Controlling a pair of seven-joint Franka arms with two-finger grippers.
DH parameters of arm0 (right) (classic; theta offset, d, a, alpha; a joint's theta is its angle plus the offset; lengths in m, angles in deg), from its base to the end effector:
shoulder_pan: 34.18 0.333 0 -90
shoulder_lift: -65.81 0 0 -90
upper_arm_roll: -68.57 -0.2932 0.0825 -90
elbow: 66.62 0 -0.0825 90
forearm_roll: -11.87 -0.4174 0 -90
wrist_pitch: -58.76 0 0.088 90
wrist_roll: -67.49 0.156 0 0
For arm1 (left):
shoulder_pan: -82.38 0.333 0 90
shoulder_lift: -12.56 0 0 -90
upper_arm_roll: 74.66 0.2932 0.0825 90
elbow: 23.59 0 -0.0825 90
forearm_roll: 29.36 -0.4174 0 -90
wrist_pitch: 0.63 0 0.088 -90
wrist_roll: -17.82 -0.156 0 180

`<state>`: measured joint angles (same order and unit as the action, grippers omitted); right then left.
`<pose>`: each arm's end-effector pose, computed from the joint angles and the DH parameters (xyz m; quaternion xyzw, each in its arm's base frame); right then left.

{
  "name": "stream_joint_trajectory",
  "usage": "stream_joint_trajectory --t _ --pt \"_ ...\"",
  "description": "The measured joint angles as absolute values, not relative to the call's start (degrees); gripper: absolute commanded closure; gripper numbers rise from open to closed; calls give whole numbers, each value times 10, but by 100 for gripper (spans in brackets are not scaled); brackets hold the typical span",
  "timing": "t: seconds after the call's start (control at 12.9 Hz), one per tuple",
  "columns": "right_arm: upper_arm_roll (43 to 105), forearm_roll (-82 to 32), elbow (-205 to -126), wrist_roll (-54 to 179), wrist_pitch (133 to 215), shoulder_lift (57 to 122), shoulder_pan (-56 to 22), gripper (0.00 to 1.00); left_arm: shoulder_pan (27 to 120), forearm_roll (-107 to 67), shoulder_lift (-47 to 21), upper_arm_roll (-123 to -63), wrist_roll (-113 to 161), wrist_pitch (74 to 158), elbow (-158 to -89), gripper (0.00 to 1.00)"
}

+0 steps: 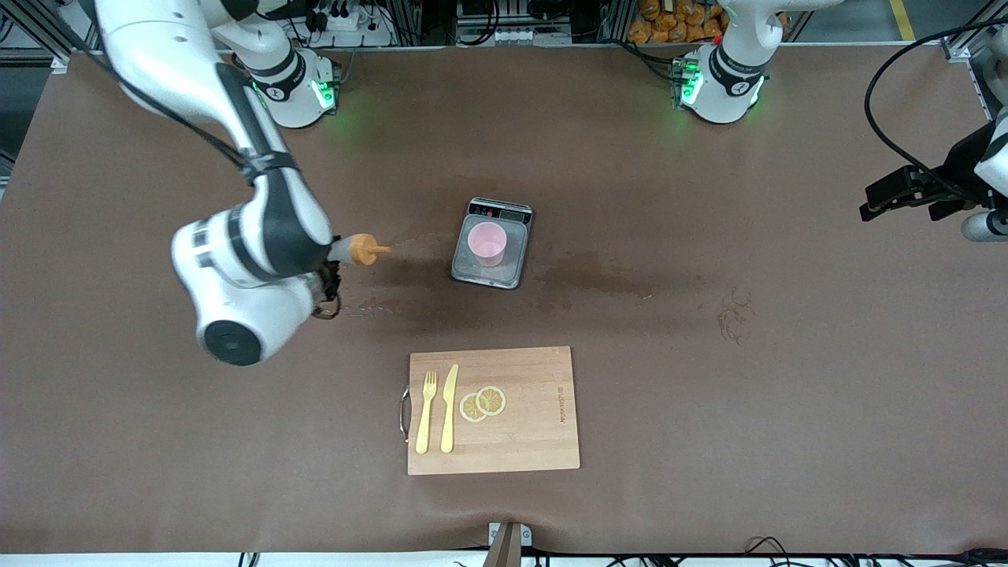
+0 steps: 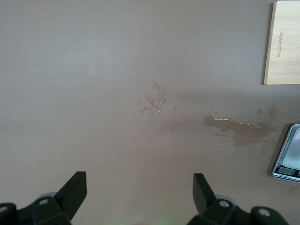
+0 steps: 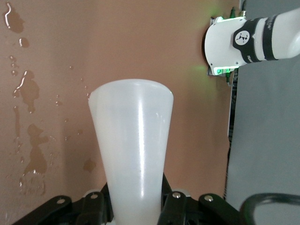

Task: Add sauce to pink cup with both arms
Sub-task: 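Carry the sauce bottle back away from the scale with the right gripper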

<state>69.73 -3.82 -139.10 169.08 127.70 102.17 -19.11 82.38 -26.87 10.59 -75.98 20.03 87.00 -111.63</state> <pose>0.6008 0.2002 0.2931 0.6739 -0.6438 -0.2906 0.2166 0.5911 -0.0204 0.5463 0.9995 0.0073 -0.0214 0.0215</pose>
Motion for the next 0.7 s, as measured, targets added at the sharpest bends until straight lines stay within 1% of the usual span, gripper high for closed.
stream_joint_trajectory --t 0.23,0.47,0.7 --pt "697 -69 -1418 1606 1273 998 -246 68 824 -269 106 -760 200 870 -1116 0" --pt "697 -89 -1446 1531 1272 993 -261 68 824 -269 106 -759 200 870 -1116 0" --pt "698 -116 -1451 1476 1267 992 -293 68 826 -269 106 -758 200 870 -1115 0"
